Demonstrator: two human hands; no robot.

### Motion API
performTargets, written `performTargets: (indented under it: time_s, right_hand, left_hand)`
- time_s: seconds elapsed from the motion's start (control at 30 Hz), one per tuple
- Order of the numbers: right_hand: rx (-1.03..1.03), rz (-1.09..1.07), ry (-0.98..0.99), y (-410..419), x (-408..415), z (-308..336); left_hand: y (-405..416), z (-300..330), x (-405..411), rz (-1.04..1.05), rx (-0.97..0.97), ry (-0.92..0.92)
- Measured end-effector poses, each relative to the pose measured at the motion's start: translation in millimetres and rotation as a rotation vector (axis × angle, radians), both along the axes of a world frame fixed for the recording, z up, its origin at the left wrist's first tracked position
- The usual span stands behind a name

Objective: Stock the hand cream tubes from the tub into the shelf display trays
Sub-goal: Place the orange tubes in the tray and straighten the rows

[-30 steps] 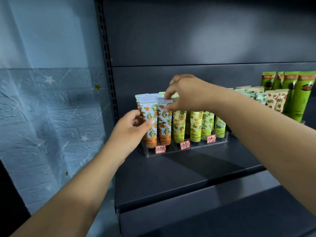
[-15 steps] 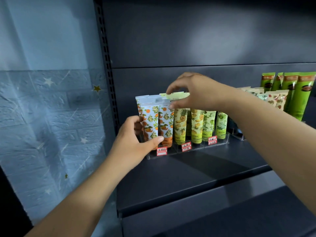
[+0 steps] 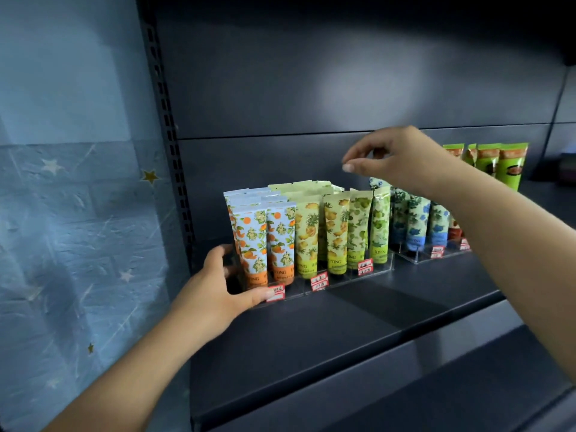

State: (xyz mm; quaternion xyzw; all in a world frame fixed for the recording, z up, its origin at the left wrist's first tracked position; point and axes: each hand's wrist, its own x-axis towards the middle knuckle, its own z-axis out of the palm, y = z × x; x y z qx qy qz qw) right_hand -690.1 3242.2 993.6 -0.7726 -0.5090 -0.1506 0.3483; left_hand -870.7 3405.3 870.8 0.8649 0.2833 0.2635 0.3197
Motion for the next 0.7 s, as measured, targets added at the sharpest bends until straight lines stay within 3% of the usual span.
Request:
performTargets:
  time_s: [0.17, 0.33, 0.4, 0.53, 0.7]
  right_hand:
    - [-0.062, 0.032, 0.033, -0.5, 7.8, -1.9]
    - [-0.081, 0.099, 0.069, 3.1, 34.2, 11.5]
    - [-0.136, 0.121, 0.043, 9.8, 47.3, 18.2]
    - [-0.26, 0.171, -0.001, 25.6, 71.1, 34.2]
    - [-0.584, 0.106, -0.157, 53.7, 94.0, 42.3]
  left_hand:
    - [0.3, -0.7, -3.7, 0.011, -0.011, -0.031]
    - [2.5, 31.0, -18.3, 0.086, 0.113, -0.374]
    - [-4.4, 58.2, -15.4, 0.047, 0.211, -0.407]
    - [-14.3, 115.6, 18.0, -0.075, 0.293, -0.343]
    - [-7.3, 163.1, 88.1, -0.25, 0.355, -0.039]
